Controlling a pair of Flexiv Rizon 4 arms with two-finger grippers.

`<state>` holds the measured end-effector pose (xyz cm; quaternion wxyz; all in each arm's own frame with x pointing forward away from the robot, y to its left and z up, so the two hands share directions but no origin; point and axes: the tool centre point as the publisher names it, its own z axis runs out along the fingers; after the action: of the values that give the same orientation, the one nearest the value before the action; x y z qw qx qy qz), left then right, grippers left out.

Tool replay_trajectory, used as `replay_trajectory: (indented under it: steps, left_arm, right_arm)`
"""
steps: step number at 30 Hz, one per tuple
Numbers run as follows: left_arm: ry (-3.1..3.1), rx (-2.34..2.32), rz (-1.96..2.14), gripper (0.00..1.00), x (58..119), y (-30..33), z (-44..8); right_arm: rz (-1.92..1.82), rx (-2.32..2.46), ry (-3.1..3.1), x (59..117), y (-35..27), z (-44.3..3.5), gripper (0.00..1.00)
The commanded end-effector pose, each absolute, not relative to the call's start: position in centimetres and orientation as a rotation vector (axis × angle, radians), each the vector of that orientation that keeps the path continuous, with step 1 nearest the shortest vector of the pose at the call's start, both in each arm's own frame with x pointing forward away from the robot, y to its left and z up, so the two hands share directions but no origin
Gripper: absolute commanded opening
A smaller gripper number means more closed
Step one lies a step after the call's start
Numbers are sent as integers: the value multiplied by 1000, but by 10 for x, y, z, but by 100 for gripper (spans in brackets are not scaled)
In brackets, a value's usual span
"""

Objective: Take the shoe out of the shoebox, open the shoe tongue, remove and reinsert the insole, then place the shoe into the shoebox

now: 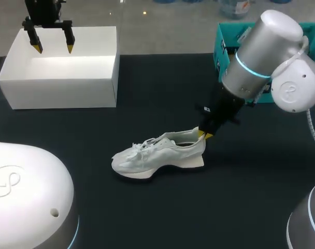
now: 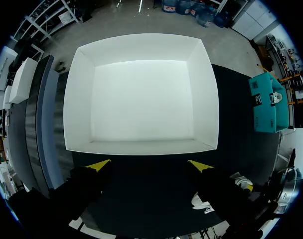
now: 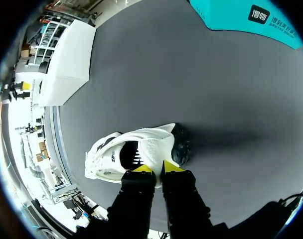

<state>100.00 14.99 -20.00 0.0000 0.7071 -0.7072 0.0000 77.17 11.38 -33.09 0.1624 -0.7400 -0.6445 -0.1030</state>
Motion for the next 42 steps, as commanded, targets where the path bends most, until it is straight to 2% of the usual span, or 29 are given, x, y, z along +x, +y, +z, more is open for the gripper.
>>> replay_trajectory:
  steps: [1, 4, 5, 6, 14, 18, 21, 25, 42]
  left_arm:
    - [-2222, 2221, 0, 100, 1000, 150, -200]
    - [-2222, 2221, 0, 100, 1000, 150, -200]
    - [-2222, 2221, 0, 100, 1000, 150, -200]
    - [-2222, 2221, 0, 100, 1000, 150, -200]
    - [-2222, 2221, 0, 100, 1000, 150, -200]
    - [-2222, 2221, 0, 100, 1000, 150, -200]
    - [-2222, 2221, 0, 100, 1000, 150, -200]
    - [-2222, 2221, 0, 100, 1000, 150, -200]
    - [-2222, 2221, 0, 100, 1000, 150, -200]
  right_arm:
    - [-277, -2108, -1837, 772, 118, -334, 0]
    - [-269, -2110, -1813, 771, 118, -335, 0]
    - [-260, -2131, -1780, 770, 117, -334, 40]
    - [-263, -2115, -1807, 769, 116, -332, 100]
    - [-254, -2148, -1834, 766, 110, -299, 100]
    - [-335, -2064, -2046, 766, 103, -274, 100]
    - [-315, -1819, -2361, 767, 102, -261, 100]
    - [-444, -1174, -2768, 752, 111, -253, 100]
    - [-382, -1231, -2747, 751, 108, -255, 100]
